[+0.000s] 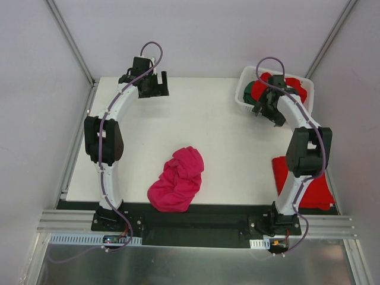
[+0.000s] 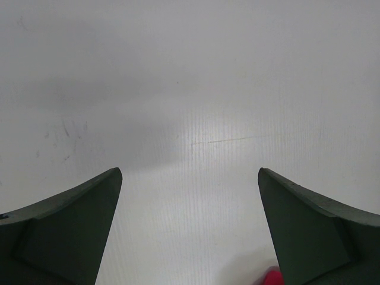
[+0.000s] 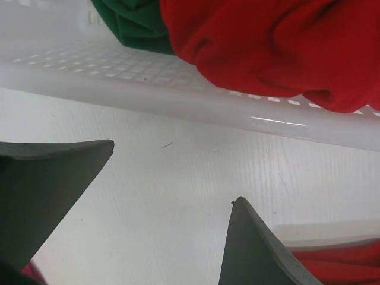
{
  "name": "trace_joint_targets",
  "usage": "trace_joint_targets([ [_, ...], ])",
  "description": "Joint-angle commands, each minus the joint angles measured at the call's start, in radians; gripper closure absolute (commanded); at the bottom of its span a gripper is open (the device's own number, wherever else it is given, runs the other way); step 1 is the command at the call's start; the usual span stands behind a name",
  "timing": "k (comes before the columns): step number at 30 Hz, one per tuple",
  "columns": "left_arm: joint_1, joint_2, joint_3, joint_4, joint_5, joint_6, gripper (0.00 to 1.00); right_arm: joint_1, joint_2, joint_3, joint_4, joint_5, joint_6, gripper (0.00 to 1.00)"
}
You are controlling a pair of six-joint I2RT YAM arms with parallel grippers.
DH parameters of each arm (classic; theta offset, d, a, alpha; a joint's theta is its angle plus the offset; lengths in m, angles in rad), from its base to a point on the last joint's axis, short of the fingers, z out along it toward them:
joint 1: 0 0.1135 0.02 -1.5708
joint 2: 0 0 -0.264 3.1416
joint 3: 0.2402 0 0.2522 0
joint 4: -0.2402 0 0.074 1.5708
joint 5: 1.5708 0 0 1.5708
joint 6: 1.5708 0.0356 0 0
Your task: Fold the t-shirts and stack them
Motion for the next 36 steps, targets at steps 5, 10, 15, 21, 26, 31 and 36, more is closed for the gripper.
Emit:
trace_joint_targets([
  [5,-0.007,-0.021,0.018,0.002,0.0,-0.001,0.01,-0.071,0.164,0.184,-0.09,0.064,0.061,0.04],
  [10,-0.007,-0.027,0.012,0.002,-0.012,0.009,0.01,-0.124,0.275,0.307,-0.156,0.199,-0.011,0.04],
  [15,-0.007,-0.027,0.011,0.002,-0.018,0.012,0.01,-0.186,0.264,0.357,-0.208,0.274,-0.049,0.04],
  [21,-0.007,-0.016,0.015,0.002,-0.009,0.003,0.01,-0.228,0.221,0.356,-0.191,0.342,-0.111,0.04],
  [26,-0.007,-0.021,0.02,0.002,0.003,0.002,0.01,-0.231,0.292,0.442,-0.207,0.346,-0.158,0.04],
  [31,-0.007,-0.028,0.017,0.002,0.002,0.006,0.01,-0.254,0.328,0.458,-0.118,0.271,-0.148,0.04],
  [36,-0.007,-0.047,0.001,0.0,-0.017,0.023,0.01,-0.329,0.368,0.455,-0.066,-0.012,-0.08,0.04],
])
